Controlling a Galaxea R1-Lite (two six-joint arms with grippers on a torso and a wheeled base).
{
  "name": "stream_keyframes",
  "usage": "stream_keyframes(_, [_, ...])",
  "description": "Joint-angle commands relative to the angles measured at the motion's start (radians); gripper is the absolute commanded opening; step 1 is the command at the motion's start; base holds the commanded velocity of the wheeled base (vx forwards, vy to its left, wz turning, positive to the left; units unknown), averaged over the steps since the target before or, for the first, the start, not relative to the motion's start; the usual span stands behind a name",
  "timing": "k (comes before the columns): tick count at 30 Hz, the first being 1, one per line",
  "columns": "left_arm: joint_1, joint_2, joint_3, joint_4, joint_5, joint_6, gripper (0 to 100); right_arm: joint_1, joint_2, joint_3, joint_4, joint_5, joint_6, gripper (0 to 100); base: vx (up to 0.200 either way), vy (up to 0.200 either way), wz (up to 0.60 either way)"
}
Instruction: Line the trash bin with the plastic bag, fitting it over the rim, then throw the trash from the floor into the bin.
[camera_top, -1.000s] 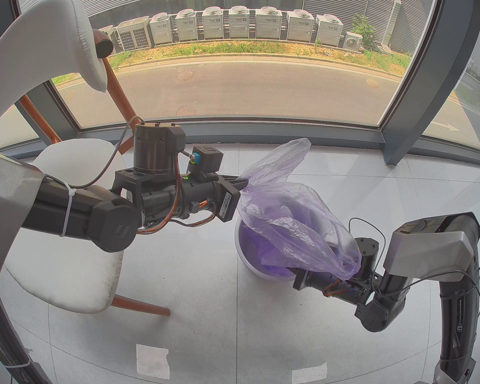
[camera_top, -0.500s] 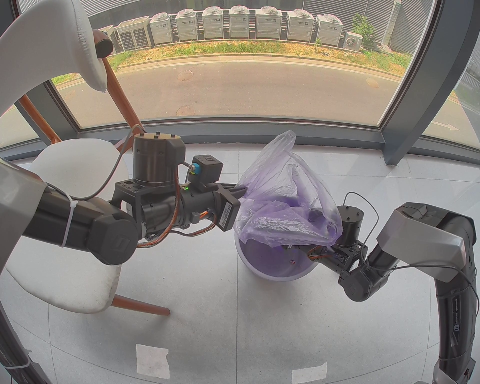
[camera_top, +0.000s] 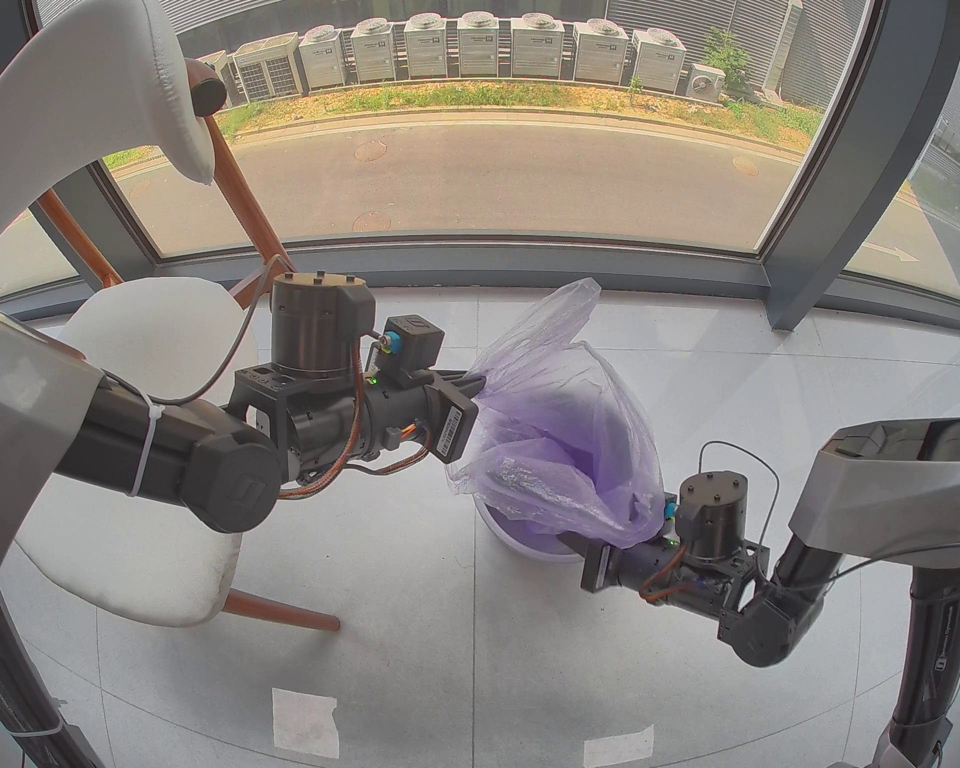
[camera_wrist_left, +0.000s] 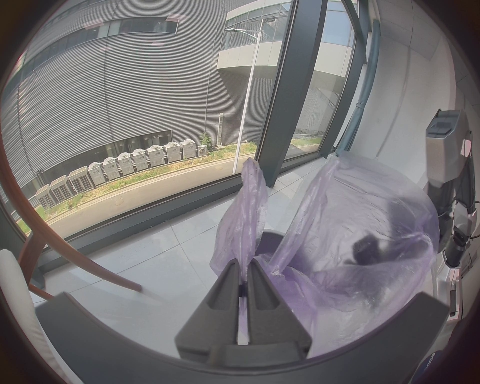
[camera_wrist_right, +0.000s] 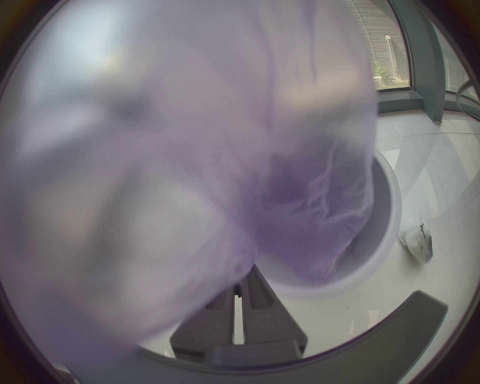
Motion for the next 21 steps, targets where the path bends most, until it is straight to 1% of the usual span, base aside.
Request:
stream_keyframes(1, [0.004,0.036,0.008,-0.025,0.043,0.001,0,0.087,-0.208,0.322,-0.095,0.003,-0.007,0,0.000,0.000,0.00])
stream_keyframes(2, [0.004,0.038,0.010,-0.029,0.043,0.001,0,0.089,-0.211,0.326,-0.100,0.003,-0.007,0,0.000,0.000,0.00])
stream_keyframes(5, [0.001,0.050,0.034,-0.062,0.045,0.001,0,0.129,-0.293,0.444,-0.205,0.008,-0.005,0,0.000,0.000,0.00])
stream_keyframes(6, [0.001,0.050,0.036,-0.062,0.045,0.001,0,0.132,-0.298,0.450,-0.208,0.008,-0.005,0,0.000,0.000,0.00])
stream_keyframes(7, [0.003,0.061,0.047,-0.065,0.060,0.001,0,0.178,-0.362,0.535,-0.242,0.040,-0.004,0,0.000,0.000,0.00])
stream_keyframes(9, [0.003,0.070,0.047,-0.071,0.083,0.000,0,0.231,-0.435,0.636,-0.264,0.086,-0.007,0,0.000,0.000,0.00])
stream_keyframes(10, [0.003,0.070,0.047,-0.071,0.086,0.000,0,0.239,-0.444,0.650,-0.264,0.091,-0.009,0,0.000,0.000,0.00])
stream_keyframes(11, [0.003,0.072,0.047,-0.076,0.100,0.000,0,0.287,-0.519,0.650,-0.227,0.094,0.005,0,0.000,0.000,0.00])
stream_keyframes(12, [-0.001,0.072,0.048,-0.078,0.106,-0.002,0,0.294,-0.574,0.648,-0.192,0.091,0.005,0,0.000,0.000,0.00])
stream_keyframes(13, [-0.001,0.072,0.048,-0.078,0.107,-0.002,0,0.294,-0.590,0.648,-0.182,0.091,0.005,0,0.000,0.000,0.00])
stream_keyframes(14, [-0.007,0.072,0.051,-0.078,0.110,-0.002,0,0.288,-0.663,0.644,-0.124,0.091,0.005,0,0.000,0.000,0.00])
stream_keyframes(16, [-0.008,0.072,0.051,-0.078,0.112,-0.002,0,0.280,-0.685,0.641,-0.109,0.089,0.007,0,0.000,0.000,0.00])
stream_keyframes(17, [-0.022,0.072,0.054,-0.079,0.114,-0.002,0,0.213,-0.761,0.616,-0.061,0.089,0.007,0,0.000,0.000,0.00])
stream_keyframes(19, [-0.033,0.070,0.054,-0.079,0.114,-0.017,0,0.147,-0.803,0.573,-0.043,0.092,0.019,0,0.000,0.000,0.00])
stream_keyframes(21, [-0.050,0.070,0.054,-0.079,0.117,-0.040,0,0.093,-0.809,0.501,-0.020,0.092,0.053,0,0.000,0.000,0.00])
